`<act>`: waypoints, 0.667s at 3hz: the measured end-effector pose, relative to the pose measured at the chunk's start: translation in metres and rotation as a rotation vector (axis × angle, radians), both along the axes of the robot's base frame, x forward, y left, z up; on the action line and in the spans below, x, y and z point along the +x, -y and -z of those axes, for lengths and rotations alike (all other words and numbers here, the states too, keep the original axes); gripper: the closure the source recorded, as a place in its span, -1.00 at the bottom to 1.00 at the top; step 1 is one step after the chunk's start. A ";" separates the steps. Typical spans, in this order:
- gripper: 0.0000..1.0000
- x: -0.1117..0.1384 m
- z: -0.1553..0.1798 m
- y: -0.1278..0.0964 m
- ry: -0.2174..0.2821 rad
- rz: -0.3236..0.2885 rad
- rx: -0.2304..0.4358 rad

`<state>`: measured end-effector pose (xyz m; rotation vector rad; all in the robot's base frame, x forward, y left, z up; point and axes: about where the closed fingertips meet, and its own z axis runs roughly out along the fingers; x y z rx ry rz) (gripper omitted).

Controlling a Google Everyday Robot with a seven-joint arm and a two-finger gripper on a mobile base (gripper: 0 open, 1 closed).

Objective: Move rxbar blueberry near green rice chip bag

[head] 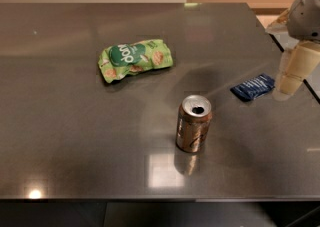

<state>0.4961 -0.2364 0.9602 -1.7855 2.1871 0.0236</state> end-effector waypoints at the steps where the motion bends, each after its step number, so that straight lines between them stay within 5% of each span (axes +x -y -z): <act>1: -1.00 0.023 0.013 0.011 0.019 -0.039 -0.033; 2: -1.00 0.044 0.030 0.024 0.051 -0.093 -0.083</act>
Offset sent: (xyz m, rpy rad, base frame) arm 0.0651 -0.0437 -0.0512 -0.1484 -0.0775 0.1667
